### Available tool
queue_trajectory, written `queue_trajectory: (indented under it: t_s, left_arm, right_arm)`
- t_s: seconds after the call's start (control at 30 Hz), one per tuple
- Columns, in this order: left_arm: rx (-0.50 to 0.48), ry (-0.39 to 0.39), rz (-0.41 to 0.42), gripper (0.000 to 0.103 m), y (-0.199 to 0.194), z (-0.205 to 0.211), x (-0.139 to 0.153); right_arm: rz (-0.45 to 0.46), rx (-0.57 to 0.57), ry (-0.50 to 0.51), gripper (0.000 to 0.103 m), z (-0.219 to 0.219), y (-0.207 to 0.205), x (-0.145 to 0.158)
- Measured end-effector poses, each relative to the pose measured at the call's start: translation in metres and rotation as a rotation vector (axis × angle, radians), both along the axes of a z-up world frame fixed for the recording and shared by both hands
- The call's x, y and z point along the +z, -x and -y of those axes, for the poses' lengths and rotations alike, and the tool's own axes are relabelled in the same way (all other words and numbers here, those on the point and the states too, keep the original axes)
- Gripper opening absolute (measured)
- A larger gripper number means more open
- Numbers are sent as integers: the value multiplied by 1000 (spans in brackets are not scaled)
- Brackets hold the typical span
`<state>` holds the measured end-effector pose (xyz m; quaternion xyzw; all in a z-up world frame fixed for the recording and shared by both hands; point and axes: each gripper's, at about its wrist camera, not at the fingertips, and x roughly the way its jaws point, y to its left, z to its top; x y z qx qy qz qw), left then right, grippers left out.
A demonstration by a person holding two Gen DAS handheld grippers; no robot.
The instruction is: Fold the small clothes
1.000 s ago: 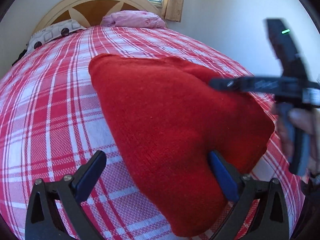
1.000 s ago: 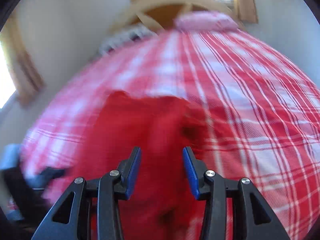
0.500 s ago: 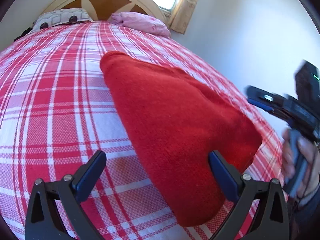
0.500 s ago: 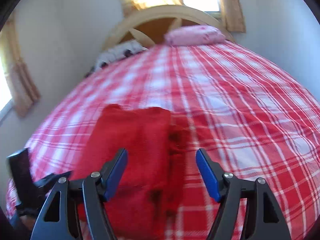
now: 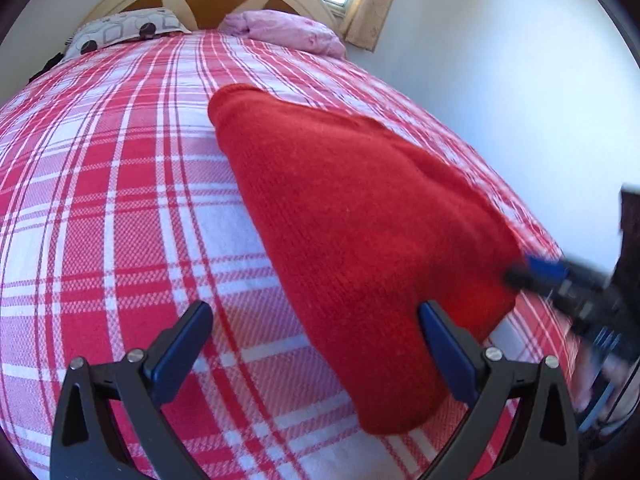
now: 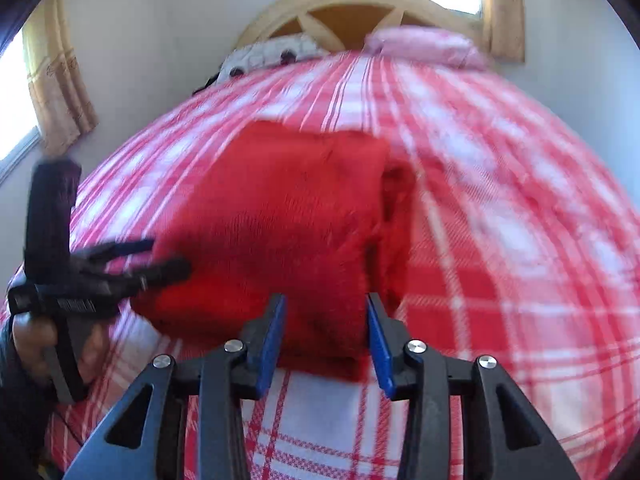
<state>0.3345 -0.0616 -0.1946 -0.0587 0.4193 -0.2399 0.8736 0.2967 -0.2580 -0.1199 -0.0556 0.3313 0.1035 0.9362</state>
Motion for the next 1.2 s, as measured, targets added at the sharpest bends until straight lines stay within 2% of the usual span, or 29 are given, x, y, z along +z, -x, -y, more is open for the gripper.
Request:
queue_trajectory:
  t_s: [0.1,0.2,0.27,0.33,0.37,0.43,0.53,0.6,0.67,0.77,0.83,0.93,1.07,1.2]
  left_arm:
    - [-47,-27,-6,103,6,-3,-1]
    - [-53,-23,-11,103,7,-5,-3]
    - [-55,-20,-11,103,10,-5,-3]
    - [-58,-5,-13,103,11,-7,-2]
    - [-64,14,-14,103,10,-10,0]
    - [-25,57,6,103,12,-22,7]
    - [47,113,34,103,13,-44,14]
    - [139,111,56,103,11,-58,15]
    - [200,108,40,103,6,-66,11]
    - [255,92,-2,103,0,-69,3]
    - [254,94,-12,103,-3,-70,2]
    - [253,82,-11,103,-2,-69,1]
    - [243,49,-9,103,-4,-62,0]
    - [243,12,-9,103,-5,-58,1]
  right_arm:
    - [90,38,6,41,-13,6,25]
    - [96,120,-18,41,-30,1,31]
    - [39,137,-46,41,-36,-14,20]
    - [-131,84,-63,41,-28,-44,-13]
    - [-178,70,-76,41,-25,-46,-23]
    - [-153,79,-129,41,-16,-43,-21]
    - [-120,74,-72,41,-24,-33,-1]
    - [-50,101,-16,41,-41,-28,15]
    - [-17,139,-9,41,-56,-31,22]
    - [-51,166,49,41,-88,-49,7]
    - [-82,172,116,41,-103,-62,-20]
    - [-33,168,145,41,-106,-52,-24]
    - [-61,182,79,41,-94,-48,-6]
    - [2,121,46,43,-80,-59,13]
